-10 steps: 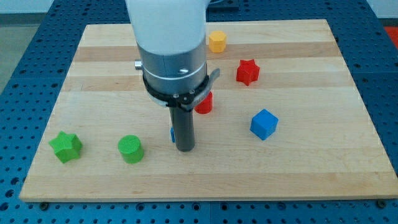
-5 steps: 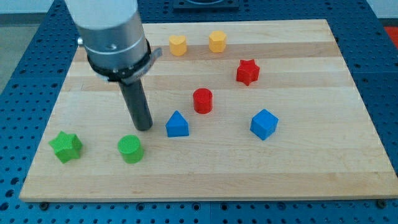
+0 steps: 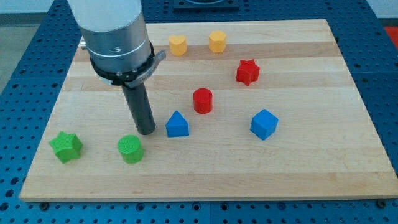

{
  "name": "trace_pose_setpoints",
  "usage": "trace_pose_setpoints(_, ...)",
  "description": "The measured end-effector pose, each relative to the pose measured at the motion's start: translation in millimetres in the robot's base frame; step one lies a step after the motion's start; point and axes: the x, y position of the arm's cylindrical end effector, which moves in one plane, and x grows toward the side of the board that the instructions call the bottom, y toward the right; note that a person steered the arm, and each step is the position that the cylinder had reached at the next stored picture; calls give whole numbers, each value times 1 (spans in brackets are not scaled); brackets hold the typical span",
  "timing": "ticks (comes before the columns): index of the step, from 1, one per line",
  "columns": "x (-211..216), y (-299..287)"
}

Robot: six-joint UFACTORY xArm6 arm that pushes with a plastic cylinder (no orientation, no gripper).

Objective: Locate the arm left to the blue triangle

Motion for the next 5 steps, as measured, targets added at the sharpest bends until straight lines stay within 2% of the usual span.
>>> trace_pose_setpoints(3,-13,12)
trace_pose_setpoints(5,-13,69)
